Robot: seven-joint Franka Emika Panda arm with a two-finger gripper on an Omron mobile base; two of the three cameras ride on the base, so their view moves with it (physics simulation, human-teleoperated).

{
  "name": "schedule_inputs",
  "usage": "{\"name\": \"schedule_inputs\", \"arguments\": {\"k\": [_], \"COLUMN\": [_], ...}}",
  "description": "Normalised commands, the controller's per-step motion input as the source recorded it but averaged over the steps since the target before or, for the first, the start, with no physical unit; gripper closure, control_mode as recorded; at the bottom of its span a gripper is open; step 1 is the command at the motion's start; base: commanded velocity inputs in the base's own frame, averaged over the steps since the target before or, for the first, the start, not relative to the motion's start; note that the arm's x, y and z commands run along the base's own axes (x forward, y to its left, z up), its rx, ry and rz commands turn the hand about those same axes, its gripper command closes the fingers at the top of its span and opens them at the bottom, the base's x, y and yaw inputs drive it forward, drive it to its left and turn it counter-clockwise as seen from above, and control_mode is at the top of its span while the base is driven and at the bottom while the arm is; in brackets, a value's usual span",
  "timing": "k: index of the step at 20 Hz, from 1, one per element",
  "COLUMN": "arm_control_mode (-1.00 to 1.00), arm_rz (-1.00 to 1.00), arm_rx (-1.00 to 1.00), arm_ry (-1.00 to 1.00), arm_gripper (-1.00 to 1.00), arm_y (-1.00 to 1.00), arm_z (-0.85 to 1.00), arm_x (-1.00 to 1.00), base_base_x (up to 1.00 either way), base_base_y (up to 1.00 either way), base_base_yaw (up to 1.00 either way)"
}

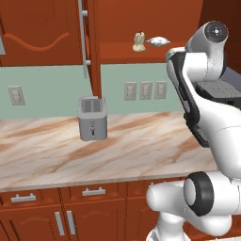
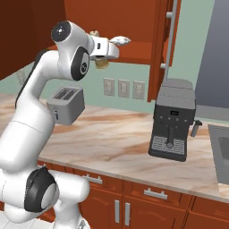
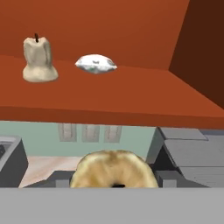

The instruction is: Pick the candle and candle from the dining table and place them in the open cabinet. Close the cabinet after placing the objects.

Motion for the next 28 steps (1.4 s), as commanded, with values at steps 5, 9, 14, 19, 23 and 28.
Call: {"name": "schedule_inputs", "arguments": {"k": [5, 9, 14, 19, 23, 28], "arm_control_mode": [-1.0, -1.0, -1.0, -1.0, -1.0, -1.0], "arm_rz": [0.0, 0.0, 0.0, 0.0, 0.0, 0.01], "arm_rx": [0.0, 0.0, 0.0, 0.0, 0.0, 0.0], "arm_ry": [0.0, 0.0, -0.01, -0.07, -0.04, 0.0], "arm_gripper": [1.0, 1.0, 1.0, 1.0, 1.0, 1.0], "arm_y": [0.0, 0.0, 0.0, -0.02, -0.02, -0.01], "arm_z": [0.13, 0.05, 0.02, 0.21, 0.07, -0.04], "arm_x": [0.15, 0.09, 0.14, 0.08, 0.14, 0.26], "base_base_x": [0.0, 0.0, 0.0, 0.0, 0.0, 0.0], "base_base_y": [0.0, 0.0, 0.0, 0.0, 0.0, 0.0], "base_base_yaw": [0.0, 0.0, 0.0, 0.0, 0.0, 0.0]}}
